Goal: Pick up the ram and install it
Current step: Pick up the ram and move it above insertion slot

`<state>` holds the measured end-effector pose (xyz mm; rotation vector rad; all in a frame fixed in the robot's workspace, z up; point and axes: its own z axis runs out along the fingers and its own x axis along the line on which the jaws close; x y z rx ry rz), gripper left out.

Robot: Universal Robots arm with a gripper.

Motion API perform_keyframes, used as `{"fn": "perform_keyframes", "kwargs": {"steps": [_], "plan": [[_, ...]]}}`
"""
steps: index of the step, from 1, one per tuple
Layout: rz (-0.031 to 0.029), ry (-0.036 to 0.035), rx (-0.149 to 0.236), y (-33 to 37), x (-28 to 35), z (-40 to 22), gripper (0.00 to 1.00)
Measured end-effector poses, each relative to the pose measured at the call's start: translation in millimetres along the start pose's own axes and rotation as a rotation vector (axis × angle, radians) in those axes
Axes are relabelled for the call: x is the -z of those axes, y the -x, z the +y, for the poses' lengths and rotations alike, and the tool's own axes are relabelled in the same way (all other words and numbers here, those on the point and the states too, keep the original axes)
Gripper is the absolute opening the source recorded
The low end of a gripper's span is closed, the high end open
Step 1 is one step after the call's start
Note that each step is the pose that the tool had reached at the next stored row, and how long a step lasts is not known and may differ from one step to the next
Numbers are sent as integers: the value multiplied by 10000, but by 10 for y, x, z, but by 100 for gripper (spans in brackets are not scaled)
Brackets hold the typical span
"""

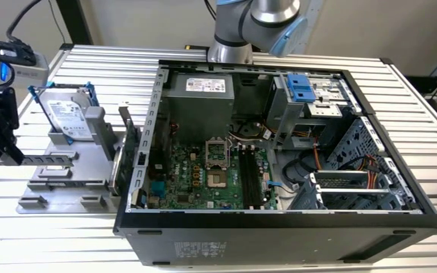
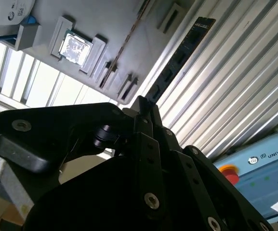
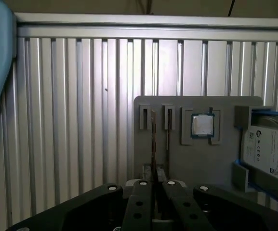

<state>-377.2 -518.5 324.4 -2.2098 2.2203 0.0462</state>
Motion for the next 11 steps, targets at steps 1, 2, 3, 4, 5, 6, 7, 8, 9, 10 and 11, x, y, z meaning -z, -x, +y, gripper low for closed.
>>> {"fn": "perform_keyframes", "kwargs": {"steps": [1,2,3,4,5,6,7,8,9,10,11], "plan": [[1,1,0,0,12,0,0],[0,0,0,0,24,1,0],[1,1,0,1,39,2,0],[0,0,0,1,54,2,0],[0,-1,-1,2,69,3,0],[1,0,-2,3,85,4,0],[0,-1,-1,3,101,4,0],[1,0,-1,4,118,4,0],[1,0,-1,4,129,5,0],[-1,-4,-1,4,134,6,0],[-1,-6,-1,4,138,7,0]]}}
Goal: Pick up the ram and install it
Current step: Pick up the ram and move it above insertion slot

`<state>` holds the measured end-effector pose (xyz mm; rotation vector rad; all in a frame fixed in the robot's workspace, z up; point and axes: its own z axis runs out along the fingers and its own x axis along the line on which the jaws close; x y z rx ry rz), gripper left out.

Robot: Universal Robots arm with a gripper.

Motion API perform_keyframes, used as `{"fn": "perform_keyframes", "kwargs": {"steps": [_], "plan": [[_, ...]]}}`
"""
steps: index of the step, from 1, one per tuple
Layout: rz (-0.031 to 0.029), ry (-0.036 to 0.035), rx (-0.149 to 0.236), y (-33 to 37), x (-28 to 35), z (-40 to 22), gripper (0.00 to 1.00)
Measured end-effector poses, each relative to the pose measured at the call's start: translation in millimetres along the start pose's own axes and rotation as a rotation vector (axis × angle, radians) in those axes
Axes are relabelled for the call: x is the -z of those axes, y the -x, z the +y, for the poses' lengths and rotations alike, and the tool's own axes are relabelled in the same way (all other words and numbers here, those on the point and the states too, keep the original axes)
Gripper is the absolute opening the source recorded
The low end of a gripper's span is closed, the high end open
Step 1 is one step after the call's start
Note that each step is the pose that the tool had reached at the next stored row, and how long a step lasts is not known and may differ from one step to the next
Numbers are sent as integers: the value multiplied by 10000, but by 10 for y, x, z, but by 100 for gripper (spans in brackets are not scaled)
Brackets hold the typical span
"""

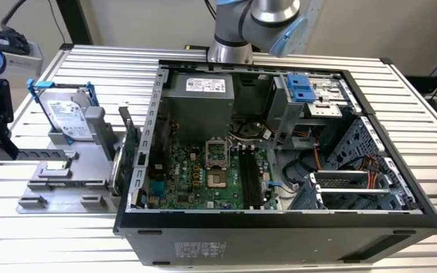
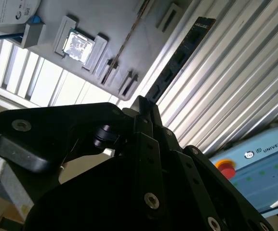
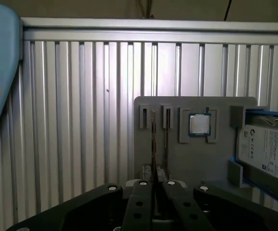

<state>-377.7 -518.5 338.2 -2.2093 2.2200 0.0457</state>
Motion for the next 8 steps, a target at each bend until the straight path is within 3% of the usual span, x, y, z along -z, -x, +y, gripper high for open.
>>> {"fn": "perform_keyframes", "kwargs": {"steps": [8], "plan": [[5,1,-4,6,121,8,0]]}}
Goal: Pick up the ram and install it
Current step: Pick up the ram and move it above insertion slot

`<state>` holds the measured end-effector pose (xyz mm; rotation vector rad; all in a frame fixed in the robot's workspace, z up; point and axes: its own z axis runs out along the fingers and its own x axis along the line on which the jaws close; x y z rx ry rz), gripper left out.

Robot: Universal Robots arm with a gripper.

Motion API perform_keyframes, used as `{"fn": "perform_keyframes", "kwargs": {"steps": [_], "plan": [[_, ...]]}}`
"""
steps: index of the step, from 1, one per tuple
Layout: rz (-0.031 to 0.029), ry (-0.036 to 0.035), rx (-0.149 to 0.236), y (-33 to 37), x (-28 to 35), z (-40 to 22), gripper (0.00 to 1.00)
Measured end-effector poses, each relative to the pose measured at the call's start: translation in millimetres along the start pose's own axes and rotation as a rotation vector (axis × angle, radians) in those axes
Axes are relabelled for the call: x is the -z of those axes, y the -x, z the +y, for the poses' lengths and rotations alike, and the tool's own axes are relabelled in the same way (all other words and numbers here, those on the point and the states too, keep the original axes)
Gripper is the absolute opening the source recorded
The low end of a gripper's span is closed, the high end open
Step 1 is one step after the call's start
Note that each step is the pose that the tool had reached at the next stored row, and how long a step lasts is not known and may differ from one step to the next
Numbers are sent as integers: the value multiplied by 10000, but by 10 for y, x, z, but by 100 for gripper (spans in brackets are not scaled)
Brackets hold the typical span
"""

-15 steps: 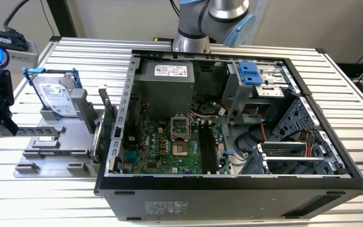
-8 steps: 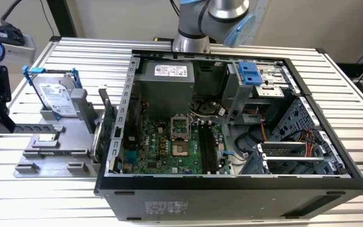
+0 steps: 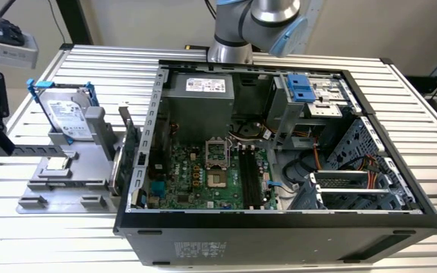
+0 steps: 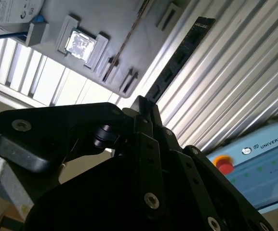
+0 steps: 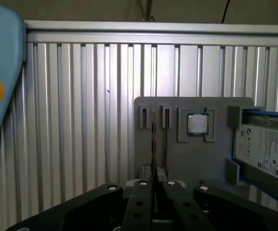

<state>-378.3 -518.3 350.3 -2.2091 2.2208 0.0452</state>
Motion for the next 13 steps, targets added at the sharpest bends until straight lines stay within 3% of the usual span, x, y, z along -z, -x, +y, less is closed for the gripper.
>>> {"fn": "perform_keyframes", "kwargs": {"steps": [13], "plan": [[25,-4,-7,23,244,5,0]]}}
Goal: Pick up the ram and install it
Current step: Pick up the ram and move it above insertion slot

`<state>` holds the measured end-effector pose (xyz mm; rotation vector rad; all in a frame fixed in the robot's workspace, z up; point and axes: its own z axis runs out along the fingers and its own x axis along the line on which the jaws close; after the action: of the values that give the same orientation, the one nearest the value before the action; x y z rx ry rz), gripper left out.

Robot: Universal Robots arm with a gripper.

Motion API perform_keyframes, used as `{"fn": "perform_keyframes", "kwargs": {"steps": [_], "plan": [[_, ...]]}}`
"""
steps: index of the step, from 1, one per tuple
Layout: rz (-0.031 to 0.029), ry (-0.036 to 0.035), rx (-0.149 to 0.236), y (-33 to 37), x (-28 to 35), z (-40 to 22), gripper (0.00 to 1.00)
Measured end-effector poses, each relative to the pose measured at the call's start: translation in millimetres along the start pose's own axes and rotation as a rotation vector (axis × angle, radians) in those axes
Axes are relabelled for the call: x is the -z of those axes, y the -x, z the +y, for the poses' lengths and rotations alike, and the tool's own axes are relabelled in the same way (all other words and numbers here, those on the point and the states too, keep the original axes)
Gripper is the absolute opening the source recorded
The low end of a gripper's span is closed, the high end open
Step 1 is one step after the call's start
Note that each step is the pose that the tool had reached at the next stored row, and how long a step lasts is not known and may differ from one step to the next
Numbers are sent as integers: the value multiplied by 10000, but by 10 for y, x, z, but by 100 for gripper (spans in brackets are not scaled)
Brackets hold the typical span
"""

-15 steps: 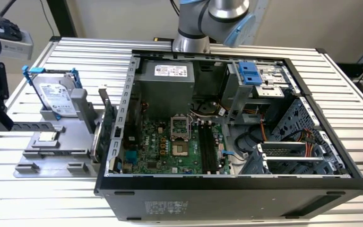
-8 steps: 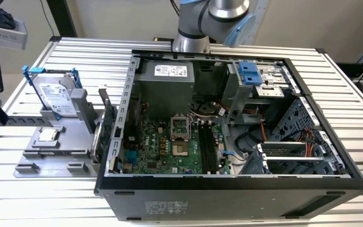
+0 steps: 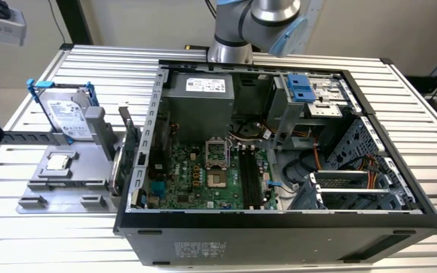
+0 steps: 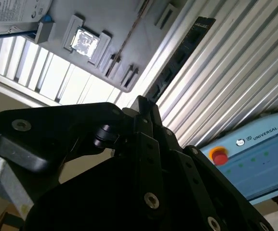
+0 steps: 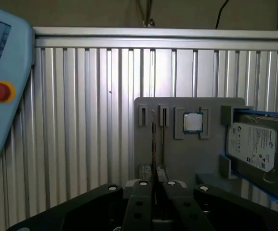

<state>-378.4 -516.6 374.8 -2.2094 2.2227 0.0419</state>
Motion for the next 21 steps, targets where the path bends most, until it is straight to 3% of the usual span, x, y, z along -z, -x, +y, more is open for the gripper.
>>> {"fn": "perform_keyframes", "kwargs": {"steps": [7,11,21], "plan": [[13,-2,1,24,155,3,0],[15,-10,2,25,160,-2,0],[16,5,1,30,164,-271,0]]}}
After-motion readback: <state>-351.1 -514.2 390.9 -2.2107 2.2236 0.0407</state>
